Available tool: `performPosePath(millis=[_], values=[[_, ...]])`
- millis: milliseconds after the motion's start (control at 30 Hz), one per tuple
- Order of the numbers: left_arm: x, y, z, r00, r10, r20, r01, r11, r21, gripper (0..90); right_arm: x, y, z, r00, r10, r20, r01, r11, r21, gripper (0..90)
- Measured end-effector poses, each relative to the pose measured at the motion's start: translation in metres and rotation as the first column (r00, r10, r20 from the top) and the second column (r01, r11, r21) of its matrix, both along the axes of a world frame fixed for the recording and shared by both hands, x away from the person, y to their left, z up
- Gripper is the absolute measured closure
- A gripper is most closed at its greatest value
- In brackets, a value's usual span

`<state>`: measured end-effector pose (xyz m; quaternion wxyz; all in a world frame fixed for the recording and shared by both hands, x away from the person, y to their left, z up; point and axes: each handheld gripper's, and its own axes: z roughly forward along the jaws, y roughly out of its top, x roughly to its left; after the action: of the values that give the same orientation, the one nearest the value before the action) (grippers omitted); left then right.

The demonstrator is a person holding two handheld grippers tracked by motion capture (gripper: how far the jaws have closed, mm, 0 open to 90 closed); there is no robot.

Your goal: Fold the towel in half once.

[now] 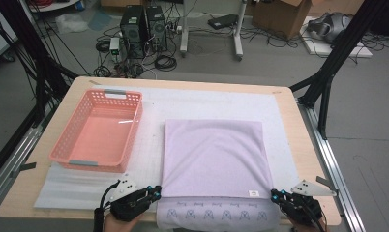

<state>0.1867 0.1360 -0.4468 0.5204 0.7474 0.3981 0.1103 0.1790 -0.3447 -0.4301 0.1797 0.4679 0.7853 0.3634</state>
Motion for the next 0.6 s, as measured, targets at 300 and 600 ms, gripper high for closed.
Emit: performPosePath(millis=[300,600], values=[[-0.023,0.002,0.001,0.9987,-0.048,-0.014,0.048,0.9988,-0.004,86.5,-0.021,-0.006,0.002,0.9998,0.018,-0.005,-0.018,1.000,0.009,86.6],[-0.043,0.003,-0.002,0.9956,-0.086,-0.039,0.086,0.9962,0.011,86.4,-0.051,-0.009,0.002,0.9990,0.039,-0.024,-0.038,0.999,0.020,86.6]])
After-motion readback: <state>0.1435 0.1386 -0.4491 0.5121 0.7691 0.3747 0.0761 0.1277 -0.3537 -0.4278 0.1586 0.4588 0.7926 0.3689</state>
